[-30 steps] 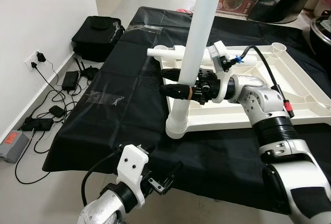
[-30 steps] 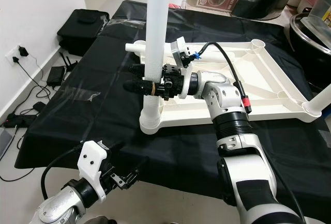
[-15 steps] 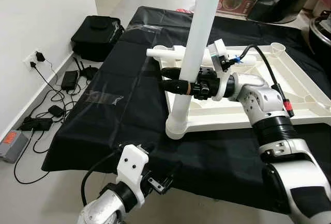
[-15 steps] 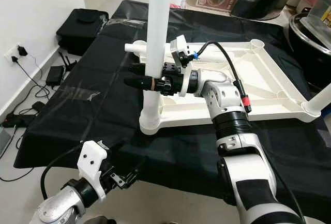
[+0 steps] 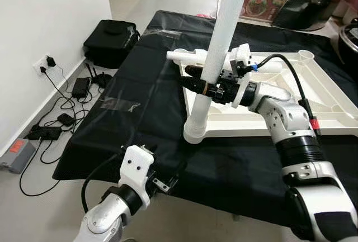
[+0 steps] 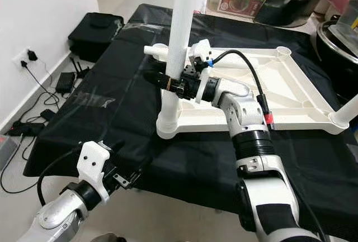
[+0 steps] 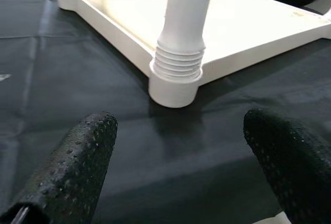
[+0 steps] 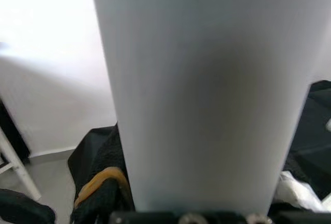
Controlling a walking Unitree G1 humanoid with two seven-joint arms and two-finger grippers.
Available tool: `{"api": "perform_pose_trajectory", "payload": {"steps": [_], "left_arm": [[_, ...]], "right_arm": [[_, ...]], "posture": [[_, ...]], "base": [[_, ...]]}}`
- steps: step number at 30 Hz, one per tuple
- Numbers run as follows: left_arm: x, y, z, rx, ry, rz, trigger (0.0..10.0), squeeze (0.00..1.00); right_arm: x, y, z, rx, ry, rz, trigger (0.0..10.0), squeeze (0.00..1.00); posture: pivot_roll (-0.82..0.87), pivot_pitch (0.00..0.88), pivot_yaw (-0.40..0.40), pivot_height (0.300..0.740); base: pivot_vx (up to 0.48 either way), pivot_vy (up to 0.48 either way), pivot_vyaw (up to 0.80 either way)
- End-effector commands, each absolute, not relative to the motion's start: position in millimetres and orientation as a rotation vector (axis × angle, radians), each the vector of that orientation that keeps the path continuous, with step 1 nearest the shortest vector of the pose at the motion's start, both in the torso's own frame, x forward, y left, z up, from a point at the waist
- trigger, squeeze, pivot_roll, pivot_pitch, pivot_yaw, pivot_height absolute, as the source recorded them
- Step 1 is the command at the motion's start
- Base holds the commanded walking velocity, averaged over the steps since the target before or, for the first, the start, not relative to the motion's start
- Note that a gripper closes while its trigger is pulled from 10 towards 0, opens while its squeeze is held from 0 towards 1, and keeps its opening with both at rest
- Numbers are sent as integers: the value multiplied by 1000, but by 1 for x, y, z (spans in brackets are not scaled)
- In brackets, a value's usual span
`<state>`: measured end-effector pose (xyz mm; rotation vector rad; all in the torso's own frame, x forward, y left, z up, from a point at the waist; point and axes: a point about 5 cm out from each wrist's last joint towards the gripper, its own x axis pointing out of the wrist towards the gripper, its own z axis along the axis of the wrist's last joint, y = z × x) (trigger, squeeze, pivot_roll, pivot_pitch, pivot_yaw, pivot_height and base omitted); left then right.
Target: Building children table
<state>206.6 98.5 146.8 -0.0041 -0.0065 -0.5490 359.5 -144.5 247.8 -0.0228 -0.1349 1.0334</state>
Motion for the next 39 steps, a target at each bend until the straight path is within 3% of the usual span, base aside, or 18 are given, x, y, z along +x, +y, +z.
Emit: {"api": "perform_pose_trajectory", "payload": {"steps": [1,10,20,24,25,26,30,39], "left_arm": [[208,99,144,5,0,-546,10000,0],[210,100,144,10,-3,-539,10000,0],[212,102,144,17,-4,-535,10000,0],[212,102,144,19,-4,-535,10000,0],[212,102,144,22,-3,-535,10000,0],[212,103,144,22,-3,-535,10000,0],[212,103,144,23,-3,-535,10000,0],[212,102,145,24,-6,-535,10000,0]], "right_arm": [[361,-165,233,-28,-56,898,0,0],[362,-177,232,-24,-58,677,0,0],[361,-190,210,2,-7,256,0,0],[361,-193,205,9,3,167,0,0],[360,-200,203,13,2,-2,0,0],[360,-202,203,7,-2,-54,0,0],[359,-202,203,3,-3,-88,0,0],[353,-193,213,104,-36,-403,0,0]], "posture": [[144,137,-89,740],[137,141,-84,740],[136,145,-78,740],[138,147,-79,740],[141,149,-77,740],[141,149,-77,740],[141,149,-77,740],[142,151,-77,740]], "base": [[0,0,0],[0,0,0],[0,0,0],[0,0,0],[0,0,0],[0,0,0],[0,0,0],[0,0,0]]}}
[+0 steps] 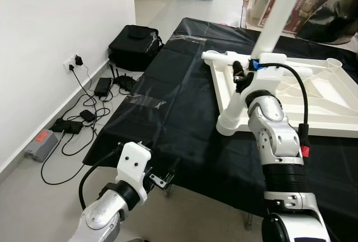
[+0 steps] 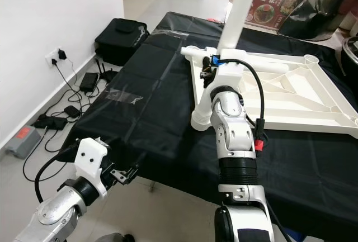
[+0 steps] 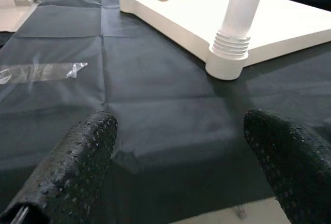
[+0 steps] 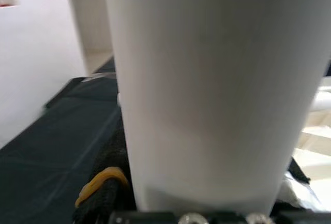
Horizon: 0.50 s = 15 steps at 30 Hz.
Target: Building children table
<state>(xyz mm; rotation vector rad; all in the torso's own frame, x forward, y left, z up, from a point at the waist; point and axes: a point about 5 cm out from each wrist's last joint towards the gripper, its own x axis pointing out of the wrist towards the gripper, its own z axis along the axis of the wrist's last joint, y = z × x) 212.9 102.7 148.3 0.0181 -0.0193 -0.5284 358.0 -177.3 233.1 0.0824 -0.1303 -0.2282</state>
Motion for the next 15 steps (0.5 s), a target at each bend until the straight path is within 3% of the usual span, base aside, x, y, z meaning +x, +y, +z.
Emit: {"api": "perform_pose_trajectory", "payload": {"steps": [1,11,12,13,15], "left_arm": [[212,102,145,24,-7,-535,10000,0],[212,100,145,17,-9,-534,10000,0],[211,100,145,16,-9,-535,10000,0],[211,100,144,16,-9,-535,10000,0],[211,100,144,16,-9,-535,10000,0]], "right_arm": [[352,-191,215,121,-42,-462,0,0],[362,-178,224,162,-10,-522,0,0],[364,-174,225,156,-10,-490,9294,0],[366,-172,226,149,-11,-467,10000,0],[366,-172,226,149,-11,-467,10000,0]], "posture": [[142,151,-77,740],[144,145,-82,740],[142,139,-85,740],[142,139,-85,740],[142,139,-85,740]], "base": [[0,0,0],[0,0,0],[0,0,0],[0,0,0],[0,0,0]]}}
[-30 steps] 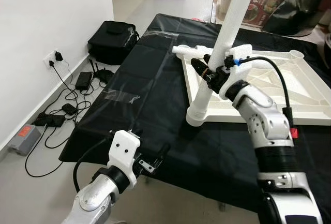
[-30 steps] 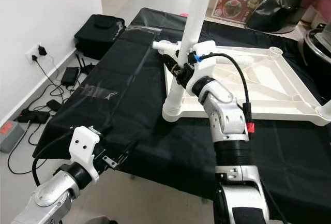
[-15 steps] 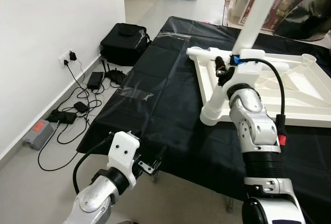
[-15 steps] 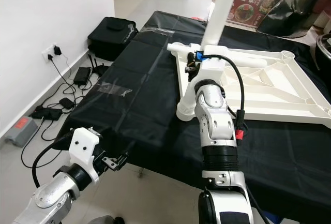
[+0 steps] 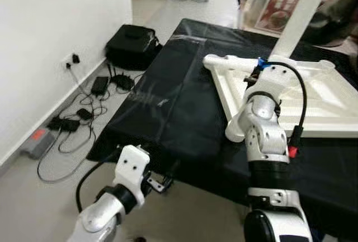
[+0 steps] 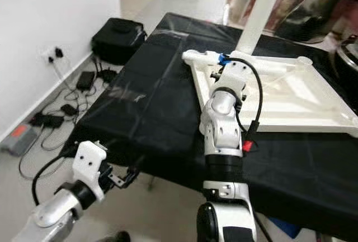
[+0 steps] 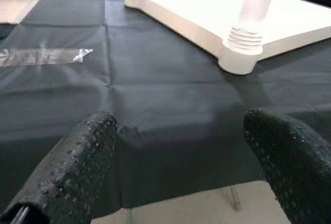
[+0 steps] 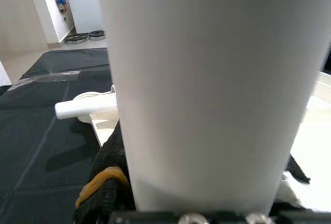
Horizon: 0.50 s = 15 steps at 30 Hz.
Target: Building children table
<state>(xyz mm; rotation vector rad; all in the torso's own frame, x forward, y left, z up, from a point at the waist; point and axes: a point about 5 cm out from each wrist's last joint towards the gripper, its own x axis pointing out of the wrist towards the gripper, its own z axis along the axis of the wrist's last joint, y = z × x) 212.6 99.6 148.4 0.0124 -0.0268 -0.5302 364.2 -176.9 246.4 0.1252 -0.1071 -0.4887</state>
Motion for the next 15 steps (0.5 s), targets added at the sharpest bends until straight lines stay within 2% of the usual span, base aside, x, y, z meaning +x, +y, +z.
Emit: {"api": "perform_pose_trajectory", "payload": {"steps": [1,2,4,5,11,12,15], "left_arm": [[211,99,144,17,-8,-536,10000,0],[211,99,144,16,-9,-536,10000,0],[211,99,144,16,-9,-536,10000,0],[211,99,144,19,-10,-539,10000,0],[211,98,145,14,-10,-541,10000,0],[211,98,145,14,-11,-540,10000,0],[211,98,145,14,-13,-536,10000,0]], "right_arm": [[367,-170,227,154,-5,-445,10000,0],[369,-168,229,149,-12,-430,10000,604],[369,-168,229,149,-12,-430,10000,604],[370,-167,232,145,-23,-428,10000,1000],[374,-169,240,128,-55,-422,10000,1000],[375,-172,242,129,-61,-423,10000,0],[378,-177,247,138,-73,-428,10000,0]], "posture": [[140,137,-86,740],[140,135,-84,740],[140,135,-84,740],[139,134,-85,740],[142,131,-89,740],[140,131,-86,740],[142,131,-89,740]], "base": [[0,0,0],[0,0,0],[0,0,0],[0,0,0],[0,0,0],[0,0,0],[0,0,0]]}}
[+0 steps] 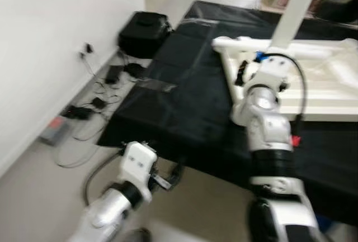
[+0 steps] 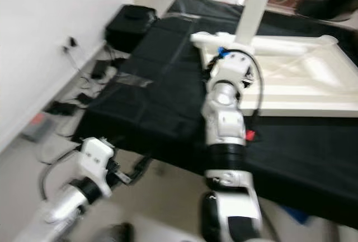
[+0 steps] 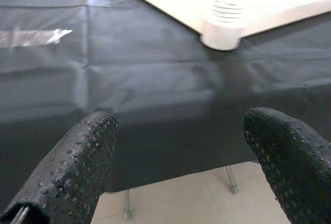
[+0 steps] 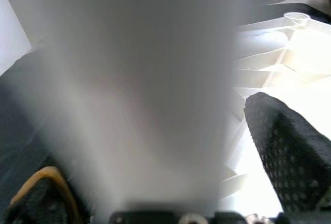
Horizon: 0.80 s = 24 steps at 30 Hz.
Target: Building children table
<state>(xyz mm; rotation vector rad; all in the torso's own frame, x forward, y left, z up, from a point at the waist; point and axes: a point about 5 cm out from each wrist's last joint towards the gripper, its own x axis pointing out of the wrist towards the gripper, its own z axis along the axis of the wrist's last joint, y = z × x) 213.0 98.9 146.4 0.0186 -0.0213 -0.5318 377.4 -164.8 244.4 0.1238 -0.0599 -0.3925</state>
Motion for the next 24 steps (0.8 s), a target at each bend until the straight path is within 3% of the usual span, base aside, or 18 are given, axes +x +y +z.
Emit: {"api": "perform_pose_trajectory", "payload": {"steps": [1,10,16,18,21,24], "left_arm": [[211,98,145,12,-13,-535,10000,0],[211,98,145,13,-14,-535,10000,0],[212,101,145,21,-17,-526,10000,0],[212,101,145,21,-17,-526,10000,0],[213,101,147,18,-21,-524,10000,0],[213,101,147,18,-23,-523,10000,0]], "right_arm": [[379,-177,248,138,-76,-421,10000,0],[379,-179,250,135,-82,-421,10000,0],[384,-177,259,173,-173,-118,10000,0],[384,-177,259,173,-173,-118,10000,0],[386,-181,263,179,-194,93,10000,0],[387,-183,263,168,-192,136,10000,0]], "posture": [[144,133,-88,740],[144,133,-88,740],[146,142,-86,740],[146,142,-86,740],[149,143,-88,740],[149,143,-88,740]], "base": [[0,0,0],[0,0,0],[0,0,0],[0,0,0],[0,0,0],[0,0,0]]}}
